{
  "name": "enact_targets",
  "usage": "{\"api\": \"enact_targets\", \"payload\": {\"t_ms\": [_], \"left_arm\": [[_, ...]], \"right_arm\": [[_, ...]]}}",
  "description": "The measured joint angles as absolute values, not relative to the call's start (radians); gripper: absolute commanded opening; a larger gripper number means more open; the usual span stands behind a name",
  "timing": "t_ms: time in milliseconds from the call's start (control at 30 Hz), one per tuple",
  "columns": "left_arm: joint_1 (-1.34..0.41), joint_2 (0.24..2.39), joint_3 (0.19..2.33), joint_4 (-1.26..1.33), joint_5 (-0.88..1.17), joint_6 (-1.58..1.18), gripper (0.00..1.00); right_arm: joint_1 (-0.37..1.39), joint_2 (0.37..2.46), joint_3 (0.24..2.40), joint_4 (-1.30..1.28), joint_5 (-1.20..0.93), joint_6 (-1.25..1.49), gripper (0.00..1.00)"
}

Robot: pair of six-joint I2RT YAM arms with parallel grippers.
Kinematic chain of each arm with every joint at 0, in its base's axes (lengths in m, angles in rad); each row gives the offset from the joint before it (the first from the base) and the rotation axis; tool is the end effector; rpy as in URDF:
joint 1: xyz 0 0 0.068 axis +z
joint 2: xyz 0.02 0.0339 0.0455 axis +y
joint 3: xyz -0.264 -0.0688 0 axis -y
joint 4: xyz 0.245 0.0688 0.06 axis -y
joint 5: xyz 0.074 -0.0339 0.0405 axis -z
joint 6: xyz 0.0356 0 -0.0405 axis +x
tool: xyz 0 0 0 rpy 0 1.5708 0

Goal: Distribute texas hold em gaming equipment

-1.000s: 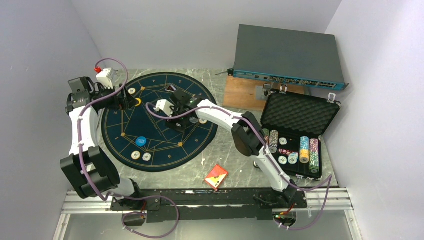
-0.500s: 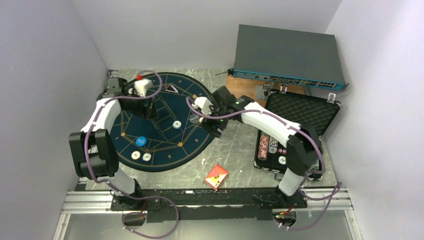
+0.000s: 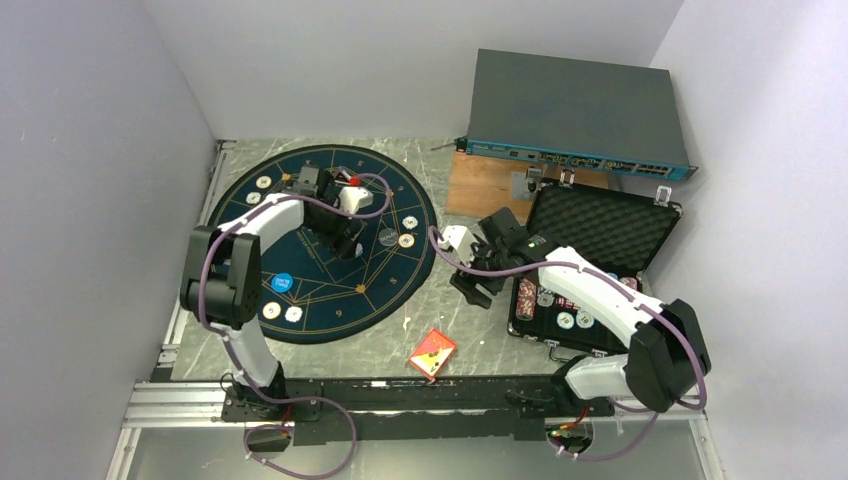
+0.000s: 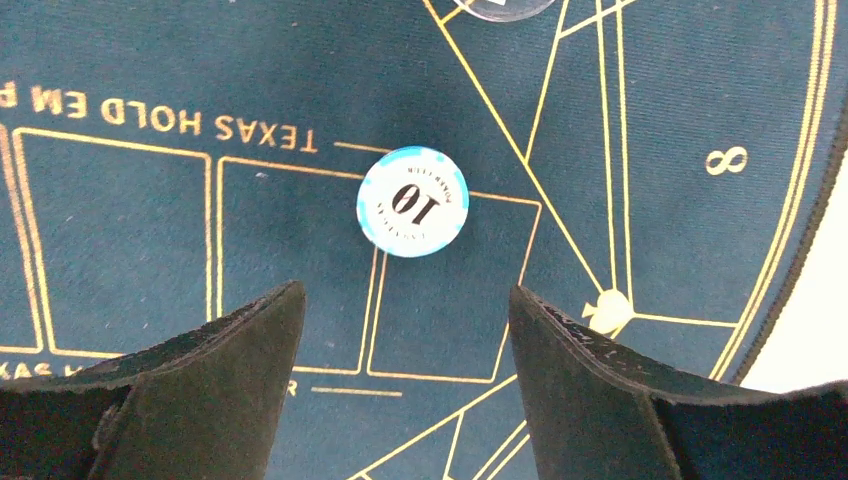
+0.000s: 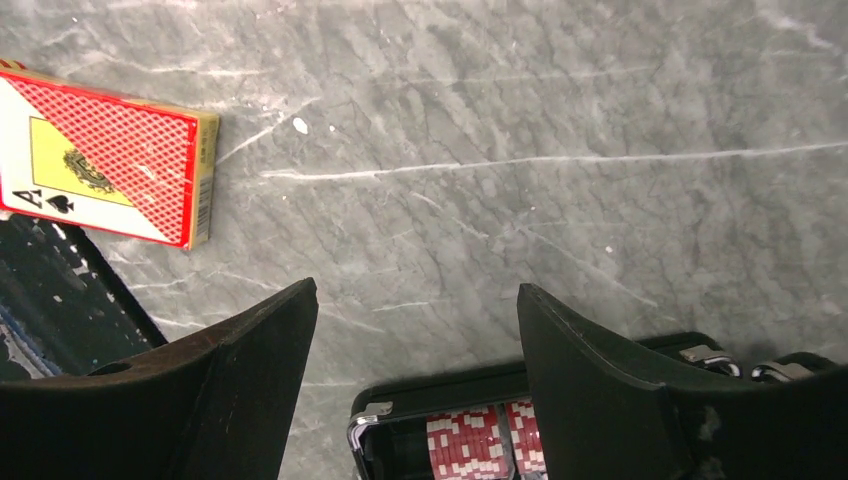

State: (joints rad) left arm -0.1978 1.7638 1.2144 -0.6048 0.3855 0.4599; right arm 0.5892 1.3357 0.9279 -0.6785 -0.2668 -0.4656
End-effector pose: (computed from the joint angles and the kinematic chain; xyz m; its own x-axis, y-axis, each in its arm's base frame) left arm 0.3447 -0.0827 0.1980 -0.6564 0.5510 -0.5152 0.6948 0.7076 -0.1285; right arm 0.2090 0.1510 0.2323 -0.3709 -0.7688 -0.5209 -0.9005 0.4349 -0.0006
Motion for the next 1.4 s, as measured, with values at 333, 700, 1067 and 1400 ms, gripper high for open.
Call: {"api": "enact_targets", "payload": {"t_ms": [333, 700, 1067, 1400], "left_arm": [[-0.278, 1.876, 1.285, -0.595, 0.285, 0.459, 0.66], [-0.300, 1.922, 1.347, -0.595, 0.264, 0.464, 0.67], [-0.301, 1.930, 1.347, -0.610, 0.269, 0.466, 0.56], [-0.301, 1.930, 1.347, -0.611, 0.269, 0.478, 0.44]], "right_arm": [[0.574, 1.302, 0.921, -0.633, -0.275, -0.479, 0.75], [0.566, 1.304, 0.921, -0.626, -0.271, -0.479, 0.75], [0.563, 1.309, 0.921, -0.626, -0.271, -0.479, 0.75], [0.559, 1.312, 0.921, -0.625, -0.269, -0.479, 0.74]]}}
